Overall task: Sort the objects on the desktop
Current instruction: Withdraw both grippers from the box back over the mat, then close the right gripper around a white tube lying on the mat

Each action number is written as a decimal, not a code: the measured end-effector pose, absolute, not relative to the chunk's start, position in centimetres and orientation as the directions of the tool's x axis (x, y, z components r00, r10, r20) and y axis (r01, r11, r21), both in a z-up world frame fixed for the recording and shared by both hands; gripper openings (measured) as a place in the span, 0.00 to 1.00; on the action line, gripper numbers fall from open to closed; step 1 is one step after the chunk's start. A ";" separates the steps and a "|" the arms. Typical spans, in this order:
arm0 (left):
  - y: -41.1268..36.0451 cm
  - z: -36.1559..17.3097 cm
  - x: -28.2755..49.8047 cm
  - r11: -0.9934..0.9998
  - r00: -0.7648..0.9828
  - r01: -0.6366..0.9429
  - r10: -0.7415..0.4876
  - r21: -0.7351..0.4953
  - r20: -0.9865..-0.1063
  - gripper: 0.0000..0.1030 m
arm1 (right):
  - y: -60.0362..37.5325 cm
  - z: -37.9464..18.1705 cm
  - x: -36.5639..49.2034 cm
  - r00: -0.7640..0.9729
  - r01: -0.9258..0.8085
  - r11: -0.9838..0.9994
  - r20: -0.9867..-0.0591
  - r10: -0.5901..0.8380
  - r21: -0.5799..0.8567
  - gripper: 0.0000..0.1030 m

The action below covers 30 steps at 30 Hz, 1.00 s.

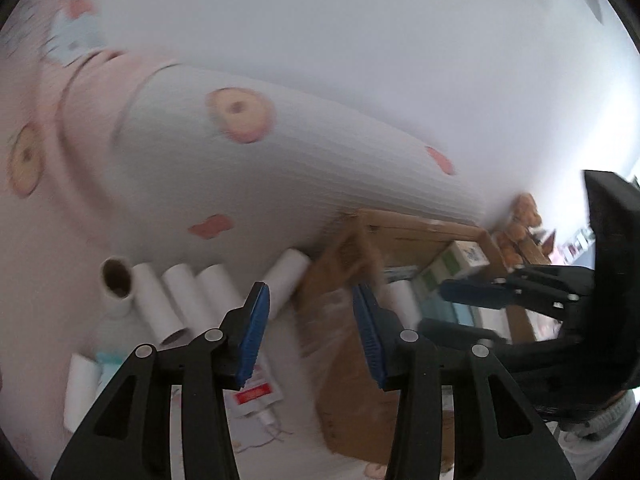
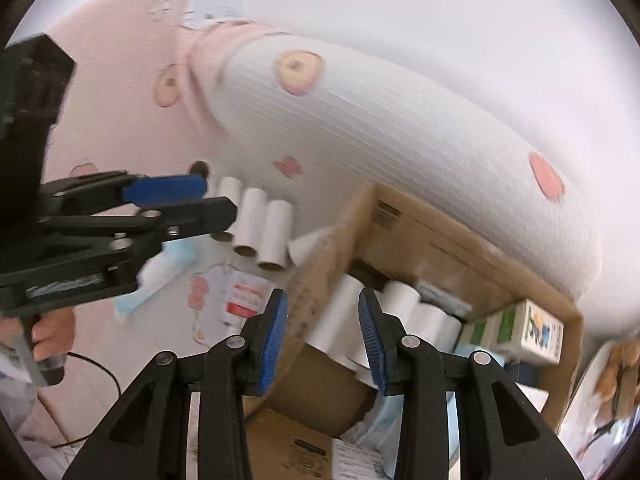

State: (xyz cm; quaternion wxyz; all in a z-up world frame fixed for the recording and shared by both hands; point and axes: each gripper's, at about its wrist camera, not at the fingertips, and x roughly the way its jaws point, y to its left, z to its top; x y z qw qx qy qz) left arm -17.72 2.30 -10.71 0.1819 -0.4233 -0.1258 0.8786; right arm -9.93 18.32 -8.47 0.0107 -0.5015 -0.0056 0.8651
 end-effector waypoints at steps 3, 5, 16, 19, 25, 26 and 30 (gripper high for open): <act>0.1 -11.4 -17.0 -0.914 -0.590 -0.183 0.396 -0.361 -0.704 0.46 | 16.5 -8.9 -10.8 -0.500 0.041 -0.999 -0.866 0.007 -0.032 0.32; -1.3 -11.9 -16.6 -0.931 -0.599 -0.146 0.353 -0.335 -0.719 0.46 | 15.7 -8.9 -11.2 -0.495 0.052 -0.998 -0.869 0.002 -0.032 0.32; -9.2 -15.9 -16.6 -0.923 -0.555 0.061 0.286 -0.381 -0.781 0.46 | 12.3 -9.0 -15.0 -0.521 0.100 -0.987 -0.839 -0.158 0.124 0.33; -10.9 -16.8 -17.0 -0.910 -0.537 0.112 0.282 -0.399 -0.795 0.46 | 11.6 -9.4 -16.5 -0.542 0.094 -0.978 -0.814 -0.208 0.188 0.33; -15.0 -19.5 -18.4 -0.809 -0.505 0.235 0.372 -0.539 -0.779 0.46 | 12.0 -11.8 -20.7 -0.533 0.012 -0.911 -0.768 -0.355 0.413 0.33; -15.5 -19.9 -18.7 -0.782 -0.509 0.244 0.399 -0.573 -0.762 0.46 | 12.5 -12.2 -21.3 -0.541 -0.024 -0.888 -0.753 -0.375 0.459 0.33; -16.1 -20.8 -19.6 -0.769 -0.523 0.276 0.383 -0.576 -0.762 0.46 | 13.9 -13.6 -23.4 -0.563 -0.123 -0.852 -0.743 -0.363 0.510 0.33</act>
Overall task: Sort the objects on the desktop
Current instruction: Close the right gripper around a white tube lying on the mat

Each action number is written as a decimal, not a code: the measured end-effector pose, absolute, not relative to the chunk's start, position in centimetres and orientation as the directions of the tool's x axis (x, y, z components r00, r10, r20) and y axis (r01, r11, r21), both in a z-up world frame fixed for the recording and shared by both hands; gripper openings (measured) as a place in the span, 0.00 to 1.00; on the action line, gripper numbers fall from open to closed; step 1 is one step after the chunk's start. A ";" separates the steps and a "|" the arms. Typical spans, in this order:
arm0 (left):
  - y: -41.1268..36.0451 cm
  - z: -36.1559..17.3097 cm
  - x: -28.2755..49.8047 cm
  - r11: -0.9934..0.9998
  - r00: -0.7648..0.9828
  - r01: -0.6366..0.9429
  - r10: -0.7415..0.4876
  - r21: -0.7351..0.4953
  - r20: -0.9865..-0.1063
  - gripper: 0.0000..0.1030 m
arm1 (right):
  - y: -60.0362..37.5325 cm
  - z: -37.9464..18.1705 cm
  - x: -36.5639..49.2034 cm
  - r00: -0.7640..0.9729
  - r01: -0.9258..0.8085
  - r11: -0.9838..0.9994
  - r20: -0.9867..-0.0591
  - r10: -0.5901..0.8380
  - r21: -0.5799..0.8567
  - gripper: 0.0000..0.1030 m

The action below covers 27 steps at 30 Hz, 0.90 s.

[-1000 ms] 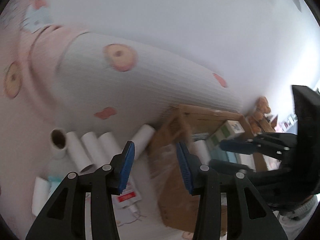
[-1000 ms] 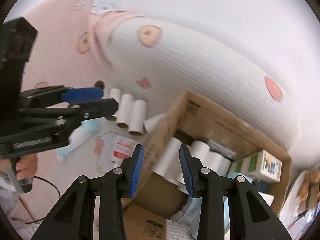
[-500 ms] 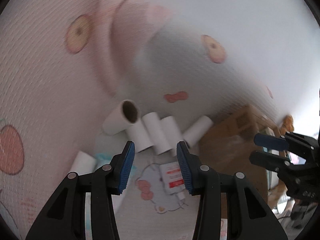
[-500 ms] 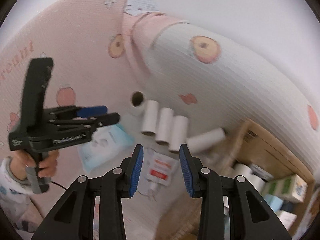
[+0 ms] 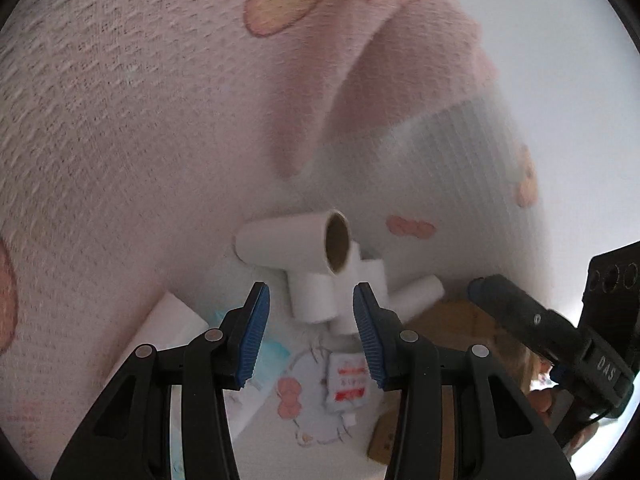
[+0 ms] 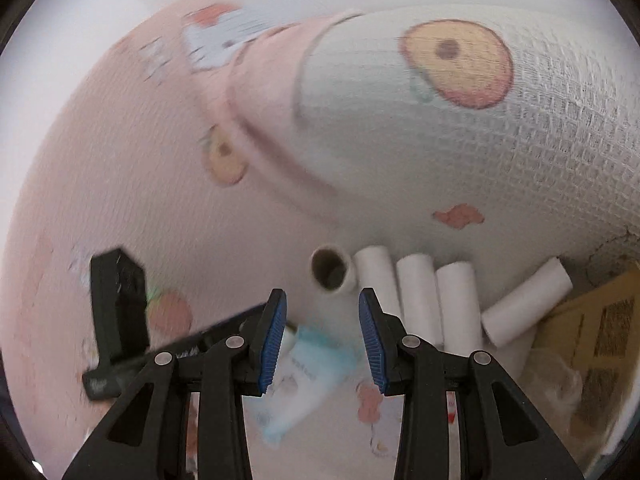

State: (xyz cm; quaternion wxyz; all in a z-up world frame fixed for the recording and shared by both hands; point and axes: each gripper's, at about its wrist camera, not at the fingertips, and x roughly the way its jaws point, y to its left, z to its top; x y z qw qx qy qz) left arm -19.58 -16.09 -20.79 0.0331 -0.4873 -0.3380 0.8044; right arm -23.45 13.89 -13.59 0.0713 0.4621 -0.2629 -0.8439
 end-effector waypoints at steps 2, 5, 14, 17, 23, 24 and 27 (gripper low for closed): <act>-16.0 -20.7 -20.1 -0.771 -0.538 0.262 0.383 -0.581 -0.751 0.46 | 14.6 -14.5 -24.3 -0.556 -0.183 -0.819 -0.744 -0.370 0.543 0.33; -15.8 -20.5 -20.8 -0.773 -0.551 0.252 0.380 -0.583 -0.743 0.46 | 15.7 -16.4 -25.4 -0.530 -0.280 -0.740 -0.741 -0.412 0.611 0.33; -13.3 -20.9 -22.6 -0.877 -0.486 0.262 0.241 -0.403 -0.840 0.46 | 14.8 -19.2 -26.9 -0.517 -0.362 -0.751 -0.790 -0.330 0.552 0.33; -12.8 -21.6 -23.0 -0.884 -0.459 0.279 0.221 -0.375 -0.861 0.42 | 13.4 -19.4 -27.3 -0.506 -0.325 -0.787 -0.799 -0.324 0.524 0.33; -13.5 -22.6 -22.2 -0.840 -0.463 0.359 0.220 -0.408 -0.859 0.17 | 11.6 -19.7 -27.6 -0.509 -0.292 -0.798 -0.792 -0.337 0.527 0.33; -13.5 -22.6 -22.0 -0.840 -0.470 0.350 0.226 -0.415 -0.853 0.15 | 11.4 -19.8 -27.5 -0.511 -0.286 -0.797 -0.789 -0.342 0.531 0.33; -13.6 -22.1 -20.9 -0.854 -0.494 0.297 0.245 -0.427 -0.834 0.11 | 10.7 -20.1 -27.2 -0.512 -0.273 -0.787 -0.776 -0.367 0.553 0.33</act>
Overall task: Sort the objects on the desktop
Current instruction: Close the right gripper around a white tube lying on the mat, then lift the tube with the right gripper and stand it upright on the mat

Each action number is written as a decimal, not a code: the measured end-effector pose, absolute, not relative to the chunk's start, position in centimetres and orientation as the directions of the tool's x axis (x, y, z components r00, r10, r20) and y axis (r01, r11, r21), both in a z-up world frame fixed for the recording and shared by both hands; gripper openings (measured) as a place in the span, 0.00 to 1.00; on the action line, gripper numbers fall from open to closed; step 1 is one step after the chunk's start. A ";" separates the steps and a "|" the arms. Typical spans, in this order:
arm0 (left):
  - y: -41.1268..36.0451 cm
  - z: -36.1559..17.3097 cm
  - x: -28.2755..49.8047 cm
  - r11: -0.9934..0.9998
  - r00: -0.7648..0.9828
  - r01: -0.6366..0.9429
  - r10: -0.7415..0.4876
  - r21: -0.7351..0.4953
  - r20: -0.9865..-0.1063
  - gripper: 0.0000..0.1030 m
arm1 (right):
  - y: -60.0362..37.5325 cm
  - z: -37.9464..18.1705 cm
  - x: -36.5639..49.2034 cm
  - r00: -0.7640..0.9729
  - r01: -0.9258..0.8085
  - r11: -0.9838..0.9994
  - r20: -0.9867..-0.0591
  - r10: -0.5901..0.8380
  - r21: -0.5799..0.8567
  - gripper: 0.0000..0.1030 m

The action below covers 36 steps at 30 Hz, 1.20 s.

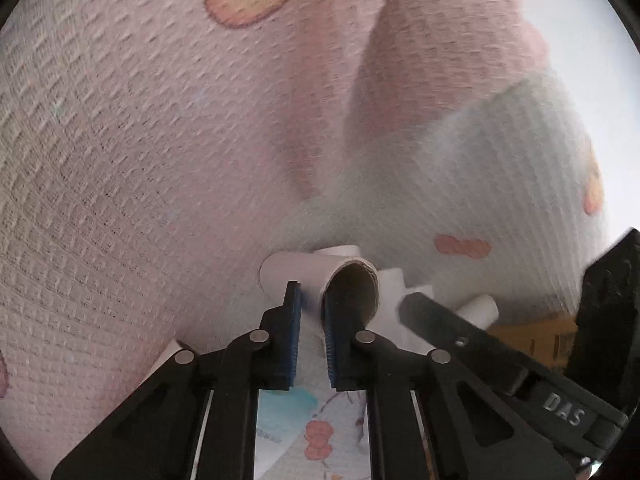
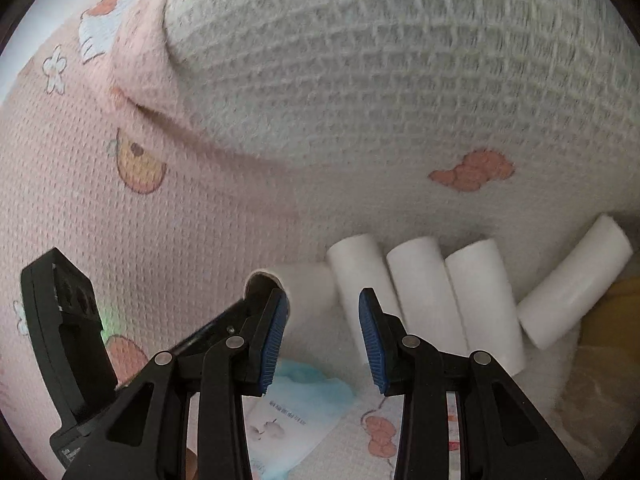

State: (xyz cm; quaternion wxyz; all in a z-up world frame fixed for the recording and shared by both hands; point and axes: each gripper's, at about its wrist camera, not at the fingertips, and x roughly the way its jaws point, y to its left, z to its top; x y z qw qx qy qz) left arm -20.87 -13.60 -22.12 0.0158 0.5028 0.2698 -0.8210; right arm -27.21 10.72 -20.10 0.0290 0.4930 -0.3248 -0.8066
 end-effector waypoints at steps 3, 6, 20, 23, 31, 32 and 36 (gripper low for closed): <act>-14.0 -21.7 -19.3 -0.842 -0.516 0.262 0.291 -0.471 -0.806 0.11 | 10.0 -20.4 -26.6 -0.528 -0.247 -0.774 -0.751 -0.397 0.583 0.33; -14.1 -21.7 -18.1 -0.831 -0.519 0.247 0.322 -0.499 -0.792 0.12 | 9.2 -20.6 -25.8 -0.546 -0.218 -0.732 -0.702 -0.456 0.645 0.33; -13.2 -18.4 -10.8 -0.797 -0.670 0.090 0.395 -0.598 -0.628 0.09 | 7.3 -16.5 -20.9 -0.624 -0.056 -0.796 -0.644 -0.443 0.602 0.32; -10.9 -17.7 -9.0 -0.863 -0.701 0.048 0.329 -0.502 -0.633 0.09 | 8.0 -16.5 -19.0 -0.638 -0.043 -0.783 -0.620 -0.456 0.620 0.32; -7.2 -19.7 -5.3 -0.901 -0.693 0.060 0.272 -0.430 -0.667 0.10 | 6.8 -18.0 -13.4 -0.667 0.006 -0.805 -0.597 -0.445 0.593 0.32; -7.0 -20.3 -4.7 -0.901 -0.694 0.060 0.272 -0.430 -0.666 0.09 | 6.3 -18.1 -12.8 -0.666 0.023 -0.821 -0.604 -0.438 0.571 0.32; -6.5 -23.1 -3.1 -0.887 -0.673 0.072 0.294 -0.456 -0.678 0.08 | 4.8 -19.0 -10.8 -0.658 0.067 -0.889 -0.650 -0.381 0.453 0.32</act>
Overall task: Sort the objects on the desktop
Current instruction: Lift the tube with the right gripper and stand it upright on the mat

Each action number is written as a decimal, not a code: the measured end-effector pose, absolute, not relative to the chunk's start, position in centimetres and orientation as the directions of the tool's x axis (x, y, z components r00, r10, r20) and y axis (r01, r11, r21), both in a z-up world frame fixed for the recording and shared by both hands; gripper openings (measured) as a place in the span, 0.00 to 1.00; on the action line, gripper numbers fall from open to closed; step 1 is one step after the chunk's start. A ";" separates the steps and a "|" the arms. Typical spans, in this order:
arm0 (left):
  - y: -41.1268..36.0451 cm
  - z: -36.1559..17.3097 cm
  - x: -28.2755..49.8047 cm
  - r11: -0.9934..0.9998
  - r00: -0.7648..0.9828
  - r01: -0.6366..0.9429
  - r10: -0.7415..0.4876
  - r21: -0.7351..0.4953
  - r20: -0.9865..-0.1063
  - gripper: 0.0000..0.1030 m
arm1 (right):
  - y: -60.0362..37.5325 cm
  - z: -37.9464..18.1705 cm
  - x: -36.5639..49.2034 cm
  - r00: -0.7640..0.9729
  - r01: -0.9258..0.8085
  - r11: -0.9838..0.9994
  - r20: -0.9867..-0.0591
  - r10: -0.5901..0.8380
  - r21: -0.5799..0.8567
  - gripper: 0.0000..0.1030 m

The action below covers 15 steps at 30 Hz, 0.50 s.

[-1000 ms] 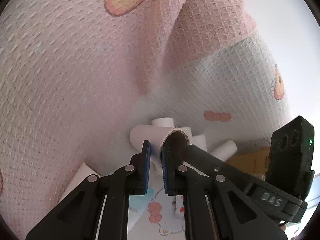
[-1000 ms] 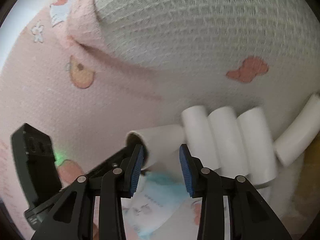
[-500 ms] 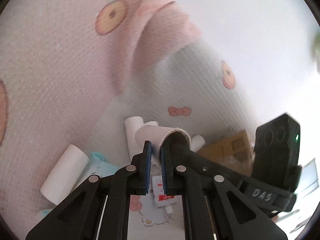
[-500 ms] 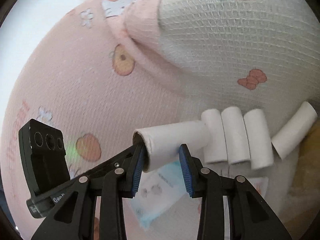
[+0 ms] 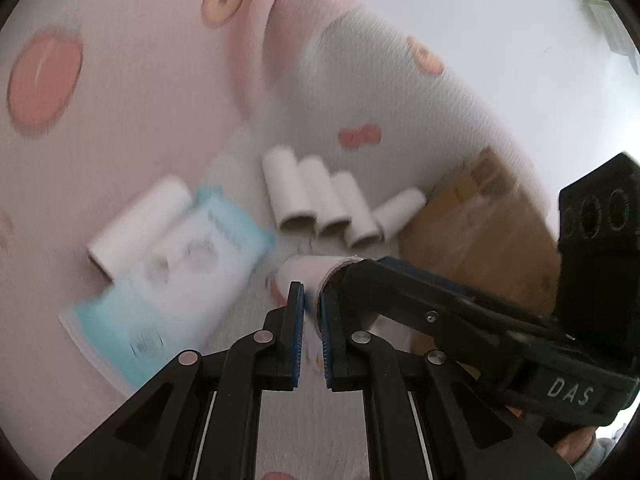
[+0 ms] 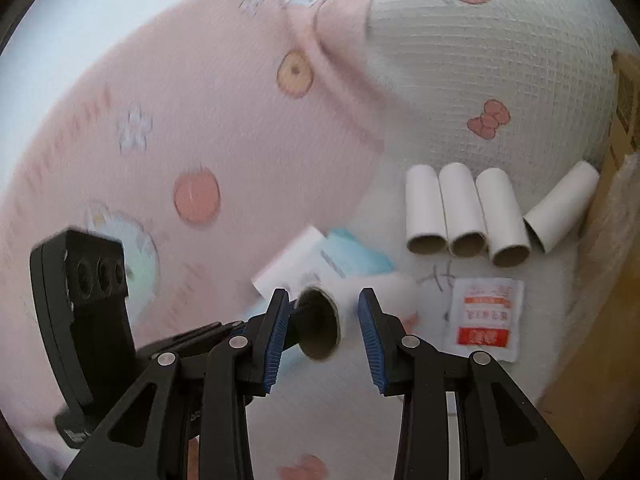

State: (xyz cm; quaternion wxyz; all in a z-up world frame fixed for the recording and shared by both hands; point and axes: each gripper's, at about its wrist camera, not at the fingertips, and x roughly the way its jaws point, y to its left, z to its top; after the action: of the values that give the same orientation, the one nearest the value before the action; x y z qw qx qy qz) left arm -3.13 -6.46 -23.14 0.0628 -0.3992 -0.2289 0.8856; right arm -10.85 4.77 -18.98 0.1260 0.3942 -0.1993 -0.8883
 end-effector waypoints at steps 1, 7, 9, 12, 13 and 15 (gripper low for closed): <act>-6.3 -23.8 -2.6 -0.886 -0.673 0.075 0.294 -0.458 -0.679 0.08 | 4.6 -19.5 -10.7 -0.646 0.066 -0.896 -0.666 -0.374 0.439 0.32; -4.5 -24.7 -0.8 -0.925 -0.699 0.044 0.241 -0.376 -0.673 0.08 | 5.1 -22.1 -9.8 -0.612 0.024 -0.902 -0.707 -0.354 0.431 0.32; -3.8 -24.6 -0.5 -0.944 -0.688 0.014 0.231 -0.331 -0.688 0.08 | 5.5 -22.7 -8.8 -0.604 0.016 -0.914 -0.725 -0.331 0.405 0.32; -3.5 -25.1 -0.1 -0.945 -0.664 0.014 0.235 -0.326 -0.710 0.08 | 5.1 -23.1 -8.3 -0.588 0.021 -0.925 -0.744 -0.318 0.379 0.32; -3.5 -25.4 -0.1 -0.942 -0.651 0.016 0.245 -0.335 -0.719 0.08 | 5.0 -22.9 -8.0 -0.586 0.026 -0.929 -0.747 -0.313 0.369 0.32; -3.4 -25.9 0.0 -0.939 -0.617 0.015 0.263 -0.344 -0.742 0.08 | 4.4 -23.2 -7.9 -0.565 0.041 -0.934 -0.763 -0.315 0.355 0.32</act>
State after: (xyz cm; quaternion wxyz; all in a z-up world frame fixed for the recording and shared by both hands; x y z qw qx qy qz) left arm 0.00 -3.40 -25.93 0.0701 -0.4321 -0.1604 0.8847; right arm -7.87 4.43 -23.25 0.1021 0.4550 -0.1503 -0.8717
